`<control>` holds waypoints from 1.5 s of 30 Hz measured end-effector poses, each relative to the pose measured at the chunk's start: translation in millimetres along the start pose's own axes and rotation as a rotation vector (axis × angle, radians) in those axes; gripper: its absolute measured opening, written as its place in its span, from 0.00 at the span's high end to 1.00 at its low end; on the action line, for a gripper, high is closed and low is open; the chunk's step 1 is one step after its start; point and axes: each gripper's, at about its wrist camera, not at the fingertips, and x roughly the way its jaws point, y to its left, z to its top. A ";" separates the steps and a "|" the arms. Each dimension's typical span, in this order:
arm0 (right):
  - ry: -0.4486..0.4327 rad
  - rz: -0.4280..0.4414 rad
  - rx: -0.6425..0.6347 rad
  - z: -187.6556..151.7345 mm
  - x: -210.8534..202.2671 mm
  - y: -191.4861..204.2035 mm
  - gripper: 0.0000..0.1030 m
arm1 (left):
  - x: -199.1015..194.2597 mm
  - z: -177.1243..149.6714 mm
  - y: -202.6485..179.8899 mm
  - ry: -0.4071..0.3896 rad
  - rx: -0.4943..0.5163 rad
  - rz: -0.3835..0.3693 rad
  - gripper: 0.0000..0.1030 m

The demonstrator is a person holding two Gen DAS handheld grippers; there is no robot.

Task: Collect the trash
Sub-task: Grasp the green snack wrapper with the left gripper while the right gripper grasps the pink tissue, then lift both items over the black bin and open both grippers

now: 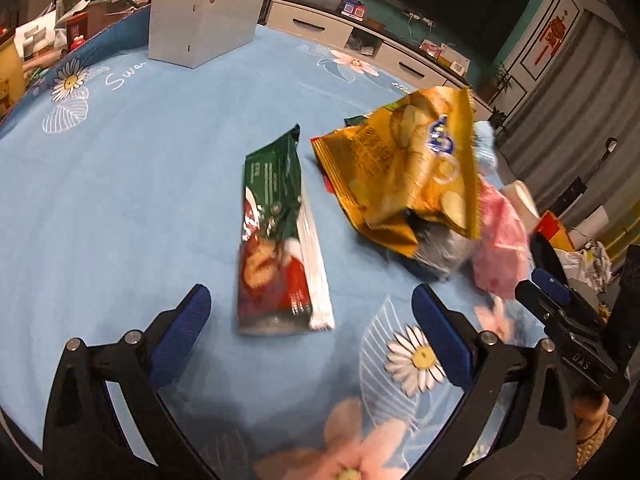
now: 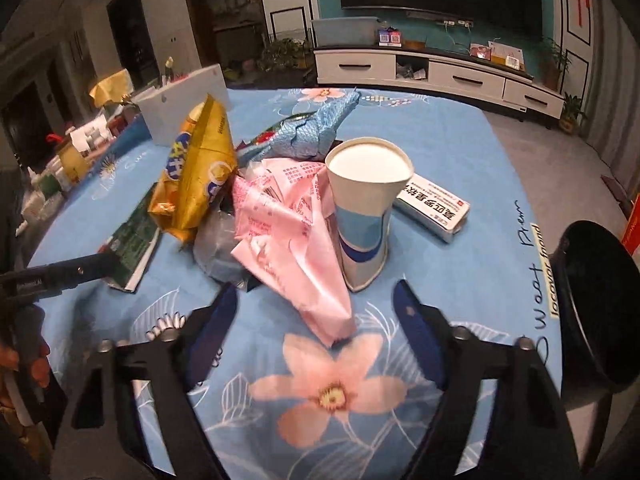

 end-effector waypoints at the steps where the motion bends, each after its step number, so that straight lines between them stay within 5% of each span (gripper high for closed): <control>1: 0.005 0.005 -0.001 1.8 4.3 -0.1 0.36 | 3.1 -0.1 1.9 0.002 -0.002 0.004 0.09; 7: 0.037 0.002 -0.010 3.7 17.2 0.3 0.66 | 17.3 0.9 9.7 0.024 -0.019 0.002 0.42; 9: 0.039 0.001 -0.011 2.4 17.1 -0.3 0.76 | 16.2 0.7 15.6 0.020 -0.048 -0.037 0.63; 14: 0.018 0.020 -0.019 -0.5 5.8 1.6 0.88 | 5.6 -5.8 24.8 -0.012 -0.074 -0.080 0.81; 28: -0.213 0.121 0.032 7.5 -91.7 -8.0 0.90 | -83.8 -5.9 -0.1 -0.190 0.004 -0.137 0.83; 36: -0.274 0.041 0.153 -1.2 -120.8 -61.7 0.90 | -92.0 -0.1 -73.2 -0.191 0.169 -0.224 0.83; 45: -0.312 -0.089 0.333 -35.3 -141.1 -138.5 0.90 | -53.1 -1.9 -199.0 -0.121 0.443 -0.323 0.82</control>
